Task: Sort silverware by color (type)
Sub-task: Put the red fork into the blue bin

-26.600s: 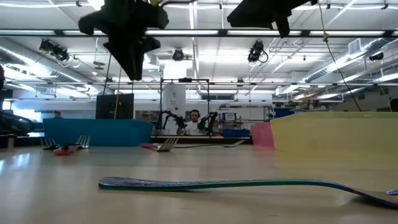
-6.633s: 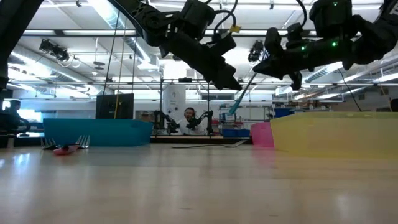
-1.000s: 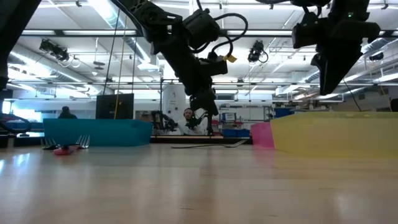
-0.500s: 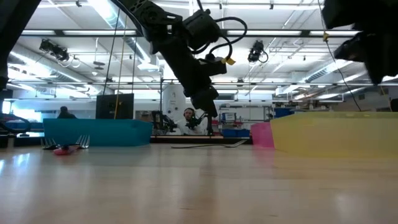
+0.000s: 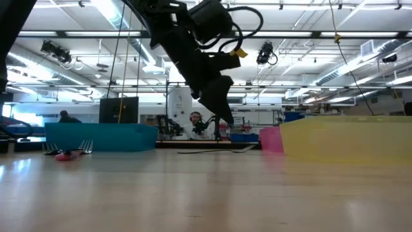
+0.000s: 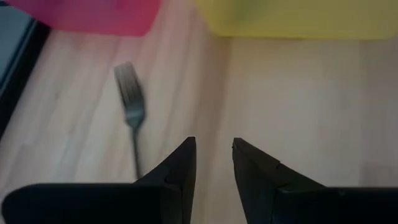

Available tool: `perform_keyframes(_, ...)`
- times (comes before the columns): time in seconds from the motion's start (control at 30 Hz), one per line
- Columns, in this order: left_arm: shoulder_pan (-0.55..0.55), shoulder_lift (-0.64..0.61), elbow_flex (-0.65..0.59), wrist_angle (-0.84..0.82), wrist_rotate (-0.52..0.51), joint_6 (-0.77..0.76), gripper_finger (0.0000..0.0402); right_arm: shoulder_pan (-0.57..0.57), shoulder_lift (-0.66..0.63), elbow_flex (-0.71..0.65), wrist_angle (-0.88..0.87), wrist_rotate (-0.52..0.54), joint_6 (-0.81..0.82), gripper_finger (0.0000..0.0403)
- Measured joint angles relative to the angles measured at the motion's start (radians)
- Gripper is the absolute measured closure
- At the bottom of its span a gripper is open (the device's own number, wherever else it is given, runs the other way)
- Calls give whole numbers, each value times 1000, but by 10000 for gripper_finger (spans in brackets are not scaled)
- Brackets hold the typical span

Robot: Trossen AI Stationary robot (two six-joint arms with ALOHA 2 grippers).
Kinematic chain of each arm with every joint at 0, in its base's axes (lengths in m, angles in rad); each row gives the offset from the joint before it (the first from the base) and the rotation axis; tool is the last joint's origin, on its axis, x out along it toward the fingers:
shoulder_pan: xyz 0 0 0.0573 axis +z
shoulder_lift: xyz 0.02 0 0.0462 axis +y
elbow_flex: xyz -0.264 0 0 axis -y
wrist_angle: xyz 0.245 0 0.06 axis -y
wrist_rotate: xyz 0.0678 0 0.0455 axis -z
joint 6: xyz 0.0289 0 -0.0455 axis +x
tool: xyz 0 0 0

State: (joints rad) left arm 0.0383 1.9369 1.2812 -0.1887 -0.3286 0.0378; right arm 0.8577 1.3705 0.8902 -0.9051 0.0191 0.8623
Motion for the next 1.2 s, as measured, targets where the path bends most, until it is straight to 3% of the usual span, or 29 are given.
perform_keyframes(0.3,-87,0,0,6,0,-60,296,89,169,0,107,-11,-74,280)
perform_keyframes(0.87,-175,0,0,45,0,-158,296,102,326,0,157,33,-96,280)
perform_keyframes(1.07,-183,0,0,45,0,-158,296,103,369,6,159,22,39,290)
perform_keyframes(1.2,-183,0,0,47,0,-158,296,103,365,5,158,10,110,326)
